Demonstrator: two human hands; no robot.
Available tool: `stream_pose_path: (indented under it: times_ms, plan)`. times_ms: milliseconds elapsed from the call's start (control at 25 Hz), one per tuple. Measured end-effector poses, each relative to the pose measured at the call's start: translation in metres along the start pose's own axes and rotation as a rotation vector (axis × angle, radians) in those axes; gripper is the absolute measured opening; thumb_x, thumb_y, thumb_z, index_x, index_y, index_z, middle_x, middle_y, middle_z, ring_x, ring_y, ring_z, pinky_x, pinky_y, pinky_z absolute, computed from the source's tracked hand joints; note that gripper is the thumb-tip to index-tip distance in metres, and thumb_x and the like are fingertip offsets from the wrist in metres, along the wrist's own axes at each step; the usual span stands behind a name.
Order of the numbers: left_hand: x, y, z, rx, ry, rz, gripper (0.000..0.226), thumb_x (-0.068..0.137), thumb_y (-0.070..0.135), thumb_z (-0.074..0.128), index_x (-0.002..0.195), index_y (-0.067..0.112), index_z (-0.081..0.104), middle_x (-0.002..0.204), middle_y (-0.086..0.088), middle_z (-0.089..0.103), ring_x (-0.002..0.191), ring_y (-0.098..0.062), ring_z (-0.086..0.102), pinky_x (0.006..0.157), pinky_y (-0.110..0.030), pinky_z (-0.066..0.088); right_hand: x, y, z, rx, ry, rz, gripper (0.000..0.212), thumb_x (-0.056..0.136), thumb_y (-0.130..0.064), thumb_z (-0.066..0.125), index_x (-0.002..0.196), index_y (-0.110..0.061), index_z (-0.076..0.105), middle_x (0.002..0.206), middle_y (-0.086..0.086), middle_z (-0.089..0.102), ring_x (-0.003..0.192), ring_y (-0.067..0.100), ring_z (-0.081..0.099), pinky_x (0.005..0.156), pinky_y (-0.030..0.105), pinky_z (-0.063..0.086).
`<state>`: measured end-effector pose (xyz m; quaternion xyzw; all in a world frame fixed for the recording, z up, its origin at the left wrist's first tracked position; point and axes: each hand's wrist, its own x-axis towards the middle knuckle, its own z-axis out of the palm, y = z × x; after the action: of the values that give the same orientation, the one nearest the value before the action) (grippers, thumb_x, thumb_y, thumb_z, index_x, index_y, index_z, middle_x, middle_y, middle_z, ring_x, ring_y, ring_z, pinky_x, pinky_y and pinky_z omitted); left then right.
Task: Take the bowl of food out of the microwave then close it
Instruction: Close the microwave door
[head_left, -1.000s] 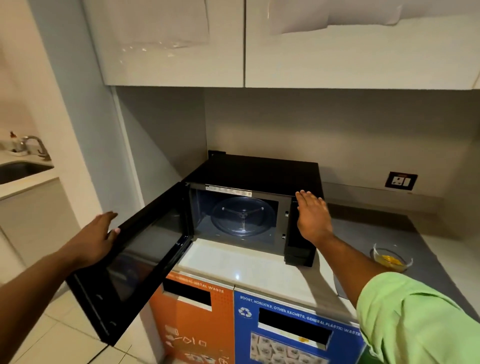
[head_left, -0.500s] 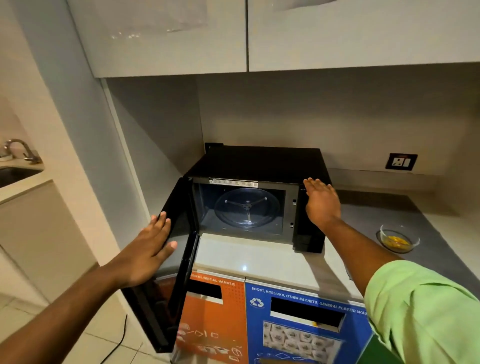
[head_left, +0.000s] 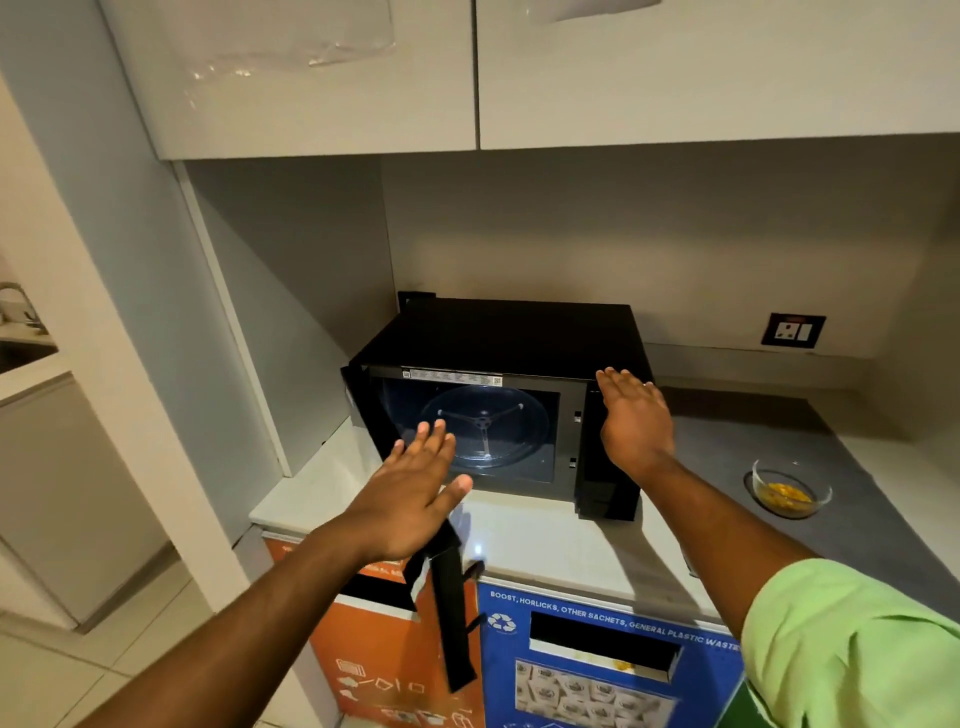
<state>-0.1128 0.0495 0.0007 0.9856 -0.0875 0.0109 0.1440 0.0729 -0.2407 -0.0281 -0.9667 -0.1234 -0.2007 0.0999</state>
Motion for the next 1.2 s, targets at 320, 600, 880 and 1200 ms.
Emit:
stream_pose_path:
  times_ms: [320, 600, 880, 1200]
  plan:
    - [0.108, 0.054, 0.024, 0.058, 0.059, 0.102, 0.064, 0.102, 0.051, 0.015, 0.160, 0.026, 0.002, 0.168, 0.005, -0.010, 0.155, -0.015, -0.012, 0.125, -0.038, -0.006, 0.003, 0.009, -0.002, 0.014, -0.004, -0.041, 0.063, 0.101, -0.019, 0.048, 0.160, -0.024, 0.026, 0.169, -0.002, 0.028, 0.158, 0.017, 0.021, 0.129, 0.041, 0.015]
    - [0.177, 0.072, 0.026, 0.059, 0.043, 0.091, 0.062, 0.103, 0.046, 0.017, 0.160, 0.024, 0.006, 0.169, 0.004, -0.004, 0.156, -0.016, -0.008, 0.127, -0.042, -0.001, 0.007, 0.020, -0.002, 0.112, -0.035, -0.075, 0.056, 0.107, -0.047, 0.023, 0.159, -0.029, 0.030, 0.168, -0.007, 0.029, 0.157, 0.013, 0.019, 0.127, 0.039, 0.013]
    - [0.209, 0.077, 0.024, 0.073, 0.014, 0.046, 0.060, 0.105, 0.044, 0.018, 0.160, 0.023, 0.006, 0.170, 0.001, -0.004, 0.156, -0.019, -0.010, 0.126, -0.043, -0.004, 0.005, 0.024, 0.001, 0.159, -0.029, -0.094, 0.076, 0.096, -0.075, 0.015, 0.159, -0.034, 0.027, 0.169, -0.010, 0.025, 0.158, 0.011, 0.015, 0.129, 0.041, 0.012]
    - [0.226, 0.074, 0.029, 0.047, 0.061, 0.053, 0.061, 0.104, 0.045, 0.020, 0.160, 0.023, 0.010, 0.170, -0.001, 0.001, 0.157, -0.018, -0.002, 0.127, -0.039, 0.002, 0.015, 0.015, -0.004, 0.121, 0.012, -0.008, 0.060, 0.099, -0.057, 0.048, 0.153, -0.031, 0.043, 0.161, -0.009, 0.043, 0.152, 0.013, 0.032, 0.123, 0.037, 0.022]
